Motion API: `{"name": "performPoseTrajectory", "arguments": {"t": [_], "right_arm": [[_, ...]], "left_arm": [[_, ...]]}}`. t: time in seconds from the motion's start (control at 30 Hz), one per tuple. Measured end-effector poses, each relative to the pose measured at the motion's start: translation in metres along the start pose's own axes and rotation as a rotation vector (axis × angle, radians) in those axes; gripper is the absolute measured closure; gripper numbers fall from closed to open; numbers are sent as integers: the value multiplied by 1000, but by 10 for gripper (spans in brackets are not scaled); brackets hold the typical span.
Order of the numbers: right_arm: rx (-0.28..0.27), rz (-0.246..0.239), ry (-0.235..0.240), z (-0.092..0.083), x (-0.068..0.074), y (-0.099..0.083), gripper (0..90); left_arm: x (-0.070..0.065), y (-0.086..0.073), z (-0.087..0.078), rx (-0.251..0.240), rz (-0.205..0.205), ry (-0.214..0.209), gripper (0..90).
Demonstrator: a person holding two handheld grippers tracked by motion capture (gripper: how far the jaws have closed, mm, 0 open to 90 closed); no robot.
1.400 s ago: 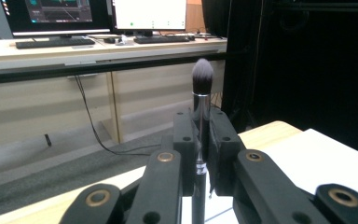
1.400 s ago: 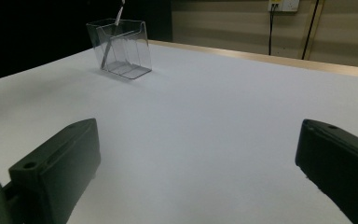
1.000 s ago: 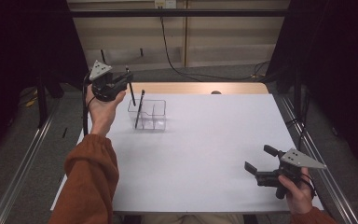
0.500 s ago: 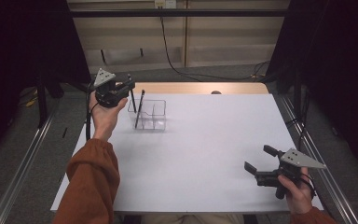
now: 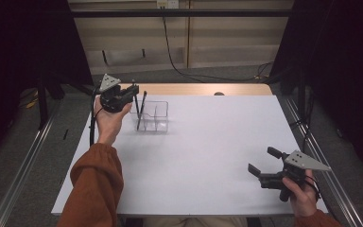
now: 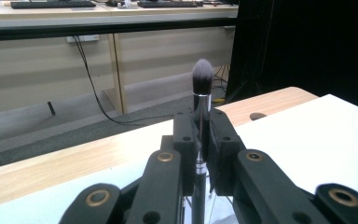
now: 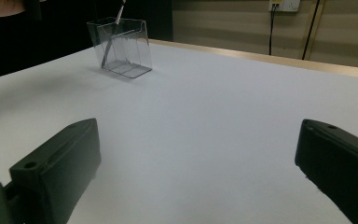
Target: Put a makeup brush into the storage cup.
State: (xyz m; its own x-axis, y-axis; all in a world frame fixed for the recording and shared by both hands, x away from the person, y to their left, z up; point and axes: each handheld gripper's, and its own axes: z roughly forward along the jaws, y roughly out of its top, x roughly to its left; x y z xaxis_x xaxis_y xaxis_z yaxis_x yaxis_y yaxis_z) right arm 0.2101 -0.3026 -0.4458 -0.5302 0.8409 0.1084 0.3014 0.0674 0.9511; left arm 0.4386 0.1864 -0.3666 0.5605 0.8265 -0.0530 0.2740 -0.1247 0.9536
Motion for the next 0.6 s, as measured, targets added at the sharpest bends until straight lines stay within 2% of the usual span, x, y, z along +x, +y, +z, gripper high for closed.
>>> {"name": "performPoseTrajectory", "arguments": {"t": [0.6], "right_arm": [[7,-5,8,1,0,0,0]], "left_arm": [[-1,-15,6,27,-14,4,838]]}}
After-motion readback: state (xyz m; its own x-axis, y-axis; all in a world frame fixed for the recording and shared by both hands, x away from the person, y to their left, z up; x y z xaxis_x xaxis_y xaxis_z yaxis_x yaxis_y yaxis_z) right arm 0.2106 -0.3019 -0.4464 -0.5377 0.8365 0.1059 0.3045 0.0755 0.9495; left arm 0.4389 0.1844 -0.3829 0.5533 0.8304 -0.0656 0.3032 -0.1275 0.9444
